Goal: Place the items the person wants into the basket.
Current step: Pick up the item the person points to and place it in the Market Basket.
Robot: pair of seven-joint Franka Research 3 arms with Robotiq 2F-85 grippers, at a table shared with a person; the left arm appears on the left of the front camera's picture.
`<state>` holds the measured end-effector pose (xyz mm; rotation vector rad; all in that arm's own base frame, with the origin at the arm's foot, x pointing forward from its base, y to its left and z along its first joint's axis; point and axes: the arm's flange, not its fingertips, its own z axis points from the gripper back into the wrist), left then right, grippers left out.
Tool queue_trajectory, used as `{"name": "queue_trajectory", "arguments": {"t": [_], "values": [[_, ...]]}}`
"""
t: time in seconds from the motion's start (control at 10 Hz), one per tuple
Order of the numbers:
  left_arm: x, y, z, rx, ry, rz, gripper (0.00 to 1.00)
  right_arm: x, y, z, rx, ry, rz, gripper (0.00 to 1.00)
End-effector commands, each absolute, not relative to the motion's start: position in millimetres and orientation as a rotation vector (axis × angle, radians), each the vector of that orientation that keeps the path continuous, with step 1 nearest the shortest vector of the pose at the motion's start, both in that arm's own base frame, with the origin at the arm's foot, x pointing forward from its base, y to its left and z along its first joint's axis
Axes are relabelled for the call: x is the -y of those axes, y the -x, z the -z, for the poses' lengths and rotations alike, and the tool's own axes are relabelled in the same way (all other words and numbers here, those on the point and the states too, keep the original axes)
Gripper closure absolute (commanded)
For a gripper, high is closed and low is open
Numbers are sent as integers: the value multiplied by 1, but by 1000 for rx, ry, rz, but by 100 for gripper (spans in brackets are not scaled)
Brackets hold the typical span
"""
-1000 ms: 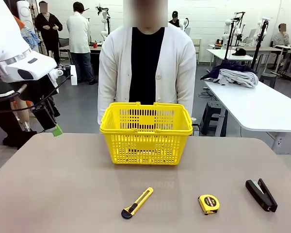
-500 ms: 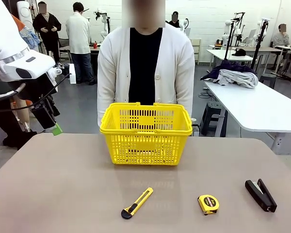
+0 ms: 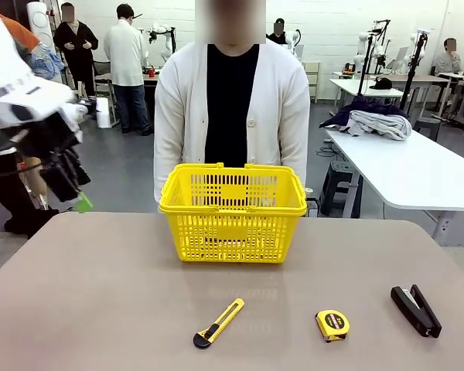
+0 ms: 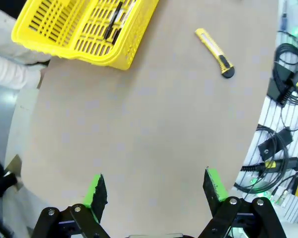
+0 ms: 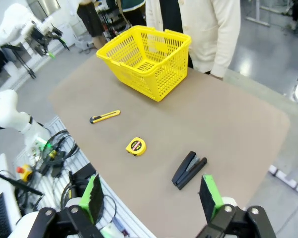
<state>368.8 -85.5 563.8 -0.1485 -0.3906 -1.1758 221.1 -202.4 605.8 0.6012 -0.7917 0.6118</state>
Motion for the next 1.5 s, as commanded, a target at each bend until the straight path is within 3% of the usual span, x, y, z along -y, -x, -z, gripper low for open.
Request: {"name": "queue_trajectory", "arguments": {"t": [0.0,0.3,0.9,1.4], "values": [[19,-365,-568,420,383,1237,0,202,-223,-607,813,-620,-626,0],[-63,-345,-582,558,499,1237,0,202,-223,-607,813,-620,-626,0],[-151,-310,-598,783,486,1146,0,202,-223,-607,813,-620,-626,0],[-157,-308,-601,789,485,1120,0,202,-223,-607,813,-620,-626,0]]}}
